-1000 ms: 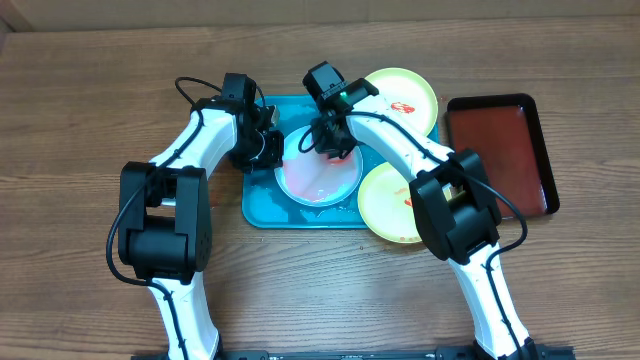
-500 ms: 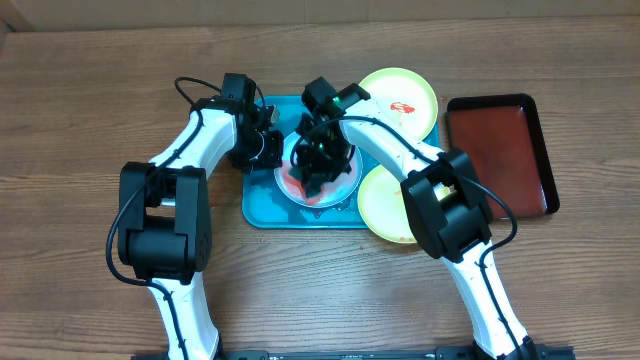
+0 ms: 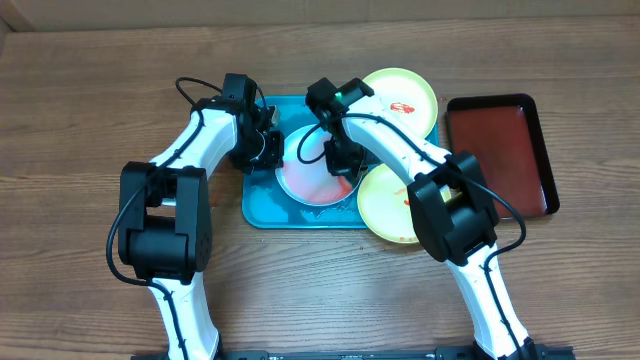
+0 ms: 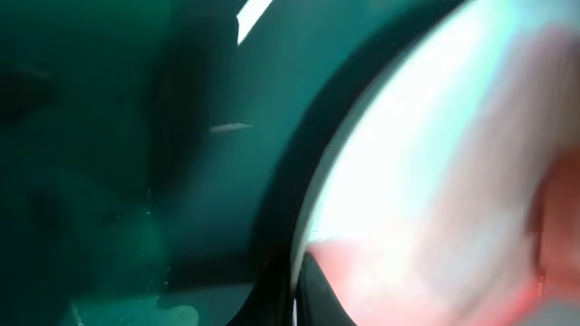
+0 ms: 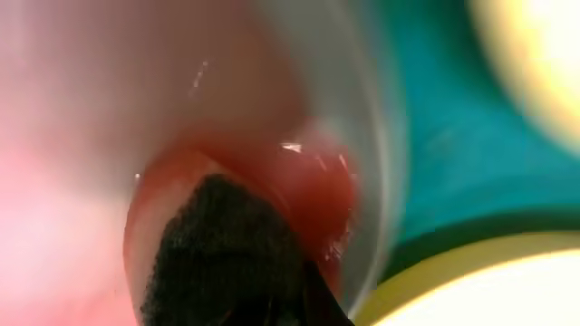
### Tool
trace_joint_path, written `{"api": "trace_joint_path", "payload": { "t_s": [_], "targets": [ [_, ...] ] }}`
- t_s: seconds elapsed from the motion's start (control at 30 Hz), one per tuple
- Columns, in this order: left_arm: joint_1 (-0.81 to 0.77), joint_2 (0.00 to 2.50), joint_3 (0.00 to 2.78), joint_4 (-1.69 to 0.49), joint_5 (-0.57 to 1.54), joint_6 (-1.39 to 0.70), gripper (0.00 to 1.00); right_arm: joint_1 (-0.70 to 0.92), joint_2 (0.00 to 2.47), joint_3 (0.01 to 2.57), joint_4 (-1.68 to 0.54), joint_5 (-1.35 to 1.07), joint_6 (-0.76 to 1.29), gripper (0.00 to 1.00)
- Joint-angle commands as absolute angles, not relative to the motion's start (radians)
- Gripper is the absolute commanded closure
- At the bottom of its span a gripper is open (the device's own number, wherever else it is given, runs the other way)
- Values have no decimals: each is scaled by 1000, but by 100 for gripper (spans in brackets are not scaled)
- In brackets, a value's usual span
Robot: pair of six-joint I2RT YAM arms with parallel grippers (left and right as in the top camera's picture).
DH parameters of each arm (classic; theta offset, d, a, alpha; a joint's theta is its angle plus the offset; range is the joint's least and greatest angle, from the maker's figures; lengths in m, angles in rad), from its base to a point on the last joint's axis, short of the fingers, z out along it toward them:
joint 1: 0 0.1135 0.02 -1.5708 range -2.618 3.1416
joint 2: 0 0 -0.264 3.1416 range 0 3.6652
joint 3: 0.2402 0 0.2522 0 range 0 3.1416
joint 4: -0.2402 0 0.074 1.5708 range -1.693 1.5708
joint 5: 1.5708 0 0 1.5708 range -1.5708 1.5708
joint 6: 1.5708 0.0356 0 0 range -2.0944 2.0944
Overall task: Clean dirty plates on tray and stack at the side
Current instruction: 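Scrub the white plate with the sponge while left gripper holds rim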
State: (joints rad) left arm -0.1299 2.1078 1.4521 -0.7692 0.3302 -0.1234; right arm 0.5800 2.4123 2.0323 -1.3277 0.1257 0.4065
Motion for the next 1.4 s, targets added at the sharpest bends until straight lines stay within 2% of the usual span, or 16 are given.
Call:
{"api": "trace_joint_path", "payload": {
  "t_s": [0.0,0.07,0.1,0.23,0.53,0.77,0.87,1.03,1.13,1.37],
  "targets": [
    [-124,2128,1438,-766,251,-119,96,557,2441,2003,-1217,417,462,96],
    [-124,2128,1438,-766,251,-119,96,563,2448,2003,-1139,337,412,96],
    [-124,2128,1438,-766,252,-119,96,570,2458,1999,-1054,175,349,96],
    [-124,2128,1438,-766,252,-119,96,583,2477,1996,-970,-96,311,96],
    [-124,2128,1438,-762,252,-119,96,616,2482,1998,-1071,-476,192,96],
    [-124,2128,1438,-762,252,-119,96,585,2479,1999,-1246,-416,136,96],
    [-124,2128,1438,-762,252,-119,96,560,2472,1999,-1304,-300,142,96],
    [-124,2128,1438,-762,251,-119,96,525,2442,1999,-1349,26,267,96],
    [-124,2128,1438,-762,251,-119,96,521,2427,1999,-1333,244,347,96],
    [-124,2128,1438,-762,251,-119,96,538,2430,1998,-1147,309,348,96]
  ]
}}
